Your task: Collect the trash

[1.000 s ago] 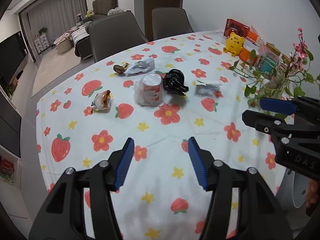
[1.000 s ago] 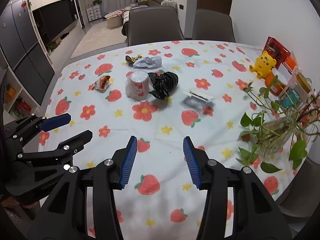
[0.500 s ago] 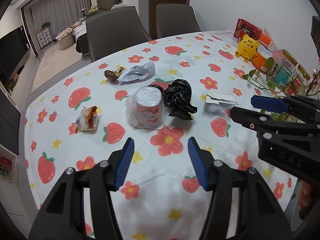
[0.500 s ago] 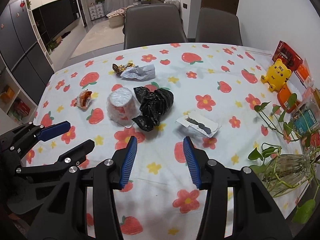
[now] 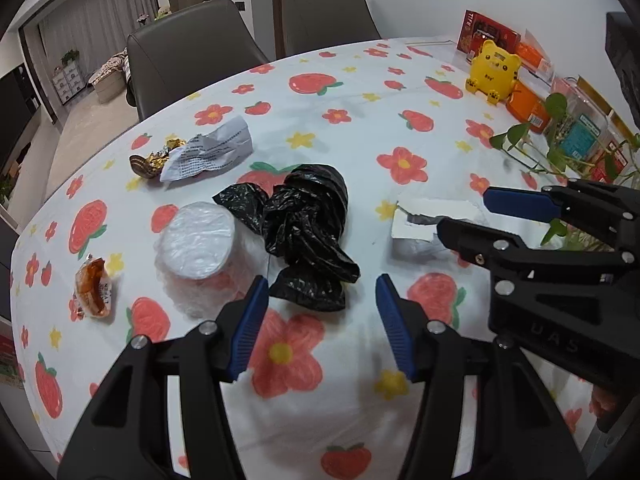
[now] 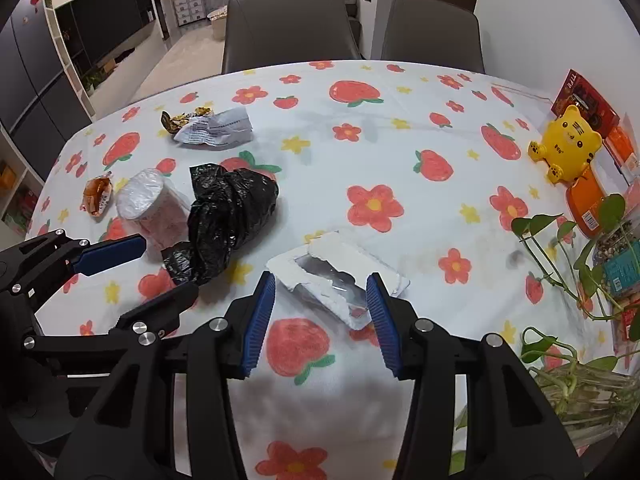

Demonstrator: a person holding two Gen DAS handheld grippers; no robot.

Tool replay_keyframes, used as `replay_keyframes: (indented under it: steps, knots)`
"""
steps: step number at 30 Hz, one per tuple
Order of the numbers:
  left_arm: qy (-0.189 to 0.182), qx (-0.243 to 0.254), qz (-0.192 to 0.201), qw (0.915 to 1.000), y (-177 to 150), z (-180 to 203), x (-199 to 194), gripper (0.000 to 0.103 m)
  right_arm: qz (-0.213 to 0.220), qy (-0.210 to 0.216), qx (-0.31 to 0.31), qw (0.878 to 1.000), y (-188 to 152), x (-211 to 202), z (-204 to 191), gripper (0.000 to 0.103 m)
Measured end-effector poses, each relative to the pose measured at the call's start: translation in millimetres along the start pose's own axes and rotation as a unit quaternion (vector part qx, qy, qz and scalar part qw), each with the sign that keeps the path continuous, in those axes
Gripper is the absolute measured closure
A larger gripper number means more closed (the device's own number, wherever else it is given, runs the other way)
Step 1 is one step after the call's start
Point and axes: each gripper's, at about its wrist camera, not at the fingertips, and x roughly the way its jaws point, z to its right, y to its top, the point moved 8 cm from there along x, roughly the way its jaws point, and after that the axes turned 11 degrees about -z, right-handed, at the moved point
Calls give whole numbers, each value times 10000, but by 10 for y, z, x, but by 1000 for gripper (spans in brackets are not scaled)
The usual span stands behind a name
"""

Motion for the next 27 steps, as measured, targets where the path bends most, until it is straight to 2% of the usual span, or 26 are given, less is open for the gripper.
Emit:
replay_keyframes:
  steps: [8, 10, 11, 16, 22, 27]
  knots:
    - [-24, 49, -242, 9997, 28, 22, 403, 48, -148, 122, -84, 9998, -21, 293, 52, 57]
    - [-75, 21, -277, 9996, 15, 9, 456, 51, -118, 57, -199, 9997, -13, 294, 31, 57]
    - [-97, 5, -298, 9995, 13, 0, 480, 57, -108, 46, -236, 9997, -8, 293, 20, 57]
    - [-102, -8, -206, 9997, 75, -33, 488, 66, 12, -201, -213, 9996, 42, 297, 78, 56]
    - [-154, -107, -173, 9997, 98, -80, 491, 75, 27, -316, -66, 9995, 64, 326, 182, 43]
    - [-178, -132, -159, 9996, 101, -108, 489, 85, 17, -275, -62, 9996, 97, 343, 187, 42]
